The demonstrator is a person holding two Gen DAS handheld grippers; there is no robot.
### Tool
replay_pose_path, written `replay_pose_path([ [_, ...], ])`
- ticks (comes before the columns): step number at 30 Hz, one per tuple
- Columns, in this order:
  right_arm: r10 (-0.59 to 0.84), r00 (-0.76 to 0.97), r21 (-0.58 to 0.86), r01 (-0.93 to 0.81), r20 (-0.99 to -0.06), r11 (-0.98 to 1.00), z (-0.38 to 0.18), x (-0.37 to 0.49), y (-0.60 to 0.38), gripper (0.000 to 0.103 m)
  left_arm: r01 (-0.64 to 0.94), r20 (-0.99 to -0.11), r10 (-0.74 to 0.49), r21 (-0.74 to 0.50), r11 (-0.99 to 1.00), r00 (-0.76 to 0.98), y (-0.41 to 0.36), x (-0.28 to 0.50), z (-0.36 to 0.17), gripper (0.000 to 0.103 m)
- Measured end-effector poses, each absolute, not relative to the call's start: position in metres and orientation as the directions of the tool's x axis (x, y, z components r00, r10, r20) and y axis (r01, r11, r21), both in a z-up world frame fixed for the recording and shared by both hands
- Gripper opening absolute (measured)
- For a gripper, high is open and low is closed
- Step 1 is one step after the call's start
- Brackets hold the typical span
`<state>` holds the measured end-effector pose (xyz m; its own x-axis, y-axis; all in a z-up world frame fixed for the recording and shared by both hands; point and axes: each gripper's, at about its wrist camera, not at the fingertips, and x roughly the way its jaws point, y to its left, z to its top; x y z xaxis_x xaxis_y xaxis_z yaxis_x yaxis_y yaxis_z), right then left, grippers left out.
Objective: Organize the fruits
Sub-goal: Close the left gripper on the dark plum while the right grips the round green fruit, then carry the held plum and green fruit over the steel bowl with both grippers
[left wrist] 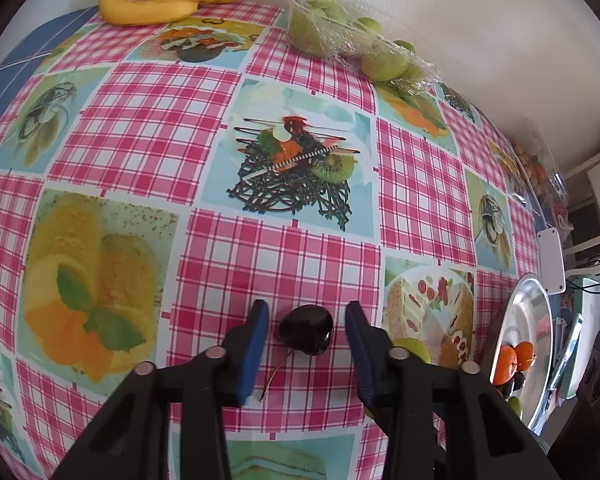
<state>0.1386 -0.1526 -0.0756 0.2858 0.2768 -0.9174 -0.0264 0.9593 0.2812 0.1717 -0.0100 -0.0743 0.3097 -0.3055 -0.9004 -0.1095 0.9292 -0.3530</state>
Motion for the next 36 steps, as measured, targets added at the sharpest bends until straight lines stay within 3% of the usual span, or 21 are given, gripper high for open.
replay_pose_path([
  [8,0.285,0.283,0.291,-0.02,-0.916,0.956,-0.076,0.138,-0.154,0.043,-0.094,-0.902,-0.292,-0.336,0.937,0.317,-0.012,0.171,-0.072,0.028],
  [36,0.271,0.379,0.283,-0.026,-0.885,0.959,-0.017,0.116,-0.173,0.042,-0.105,-0.866,-0.244,-0.319,0.942,0.436,0.012,0.156,-0.005,0.028],
])
